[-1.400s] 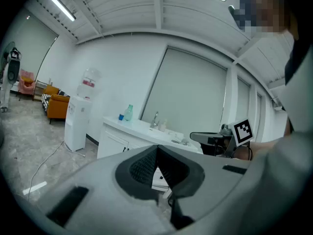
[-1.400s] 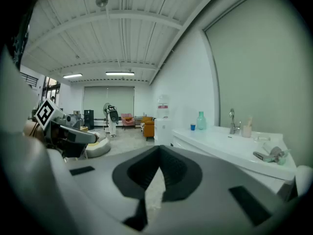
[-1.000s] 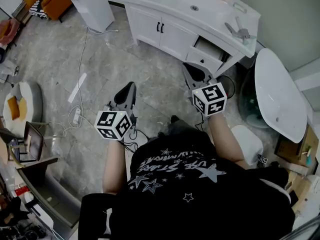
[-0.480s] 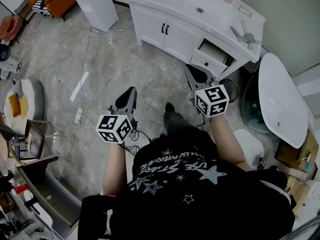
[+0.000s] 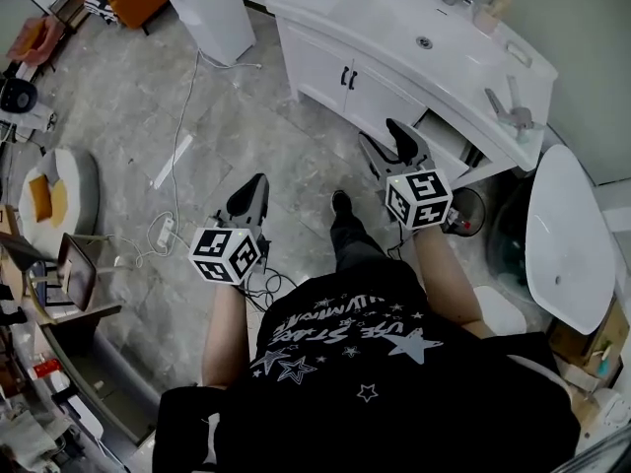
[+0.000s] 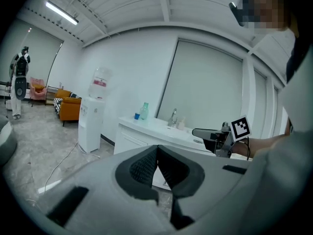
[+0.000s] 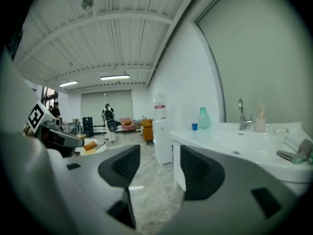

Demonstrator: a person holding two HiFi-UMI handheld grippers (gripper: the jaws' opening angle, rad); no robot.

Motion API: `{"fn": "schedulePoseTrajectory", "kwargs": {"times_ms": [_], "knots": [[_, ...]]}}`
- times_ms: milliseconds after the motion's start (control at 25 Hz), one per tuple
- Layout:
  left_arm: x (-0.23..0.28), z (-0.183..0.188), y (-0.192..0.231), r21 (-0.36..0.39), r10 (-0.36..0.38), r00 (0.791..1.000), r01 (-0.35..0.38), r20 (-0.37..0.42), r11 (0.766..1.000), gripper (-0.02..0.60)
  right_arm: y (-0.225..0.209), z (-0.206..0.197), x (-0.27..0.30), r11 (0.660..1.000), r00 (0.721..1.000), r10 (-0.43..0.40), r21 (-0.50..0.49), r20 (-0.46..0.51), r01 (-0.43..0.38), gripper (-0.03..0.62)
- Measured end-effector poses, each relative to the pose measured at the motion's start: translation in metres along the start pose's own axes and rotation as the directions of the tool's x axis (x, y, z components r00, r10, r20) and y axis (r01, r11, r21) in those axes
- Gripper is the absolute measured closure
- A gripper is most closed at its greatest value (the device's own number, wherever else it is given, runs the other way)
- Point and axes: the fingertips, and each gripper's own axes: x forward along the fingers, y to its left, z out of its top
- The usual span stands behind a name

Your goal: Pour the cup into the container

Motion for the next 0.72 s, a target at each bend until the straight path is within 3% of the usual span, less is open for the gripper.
{"fn": "schedulePoseTrajectory", "kwargs": {"times_ms": [320,720], "knots": [[0.104,0.049,0.022,0.032,0.001,1.000,-0.001,-0.010,1.000,0.571,-0.086,0.021,0.083,0.999,1.000,-0.002,0.053,-0.013,0.003,0.246],[0.231,0.105,0.051,0.054,0.000,1.000,0.000,0.005,0.999,0.571,-0.183,0.047,0.176,0.998,1.000,0.007,0.056,-0.026,-0.006,0.230]]}}
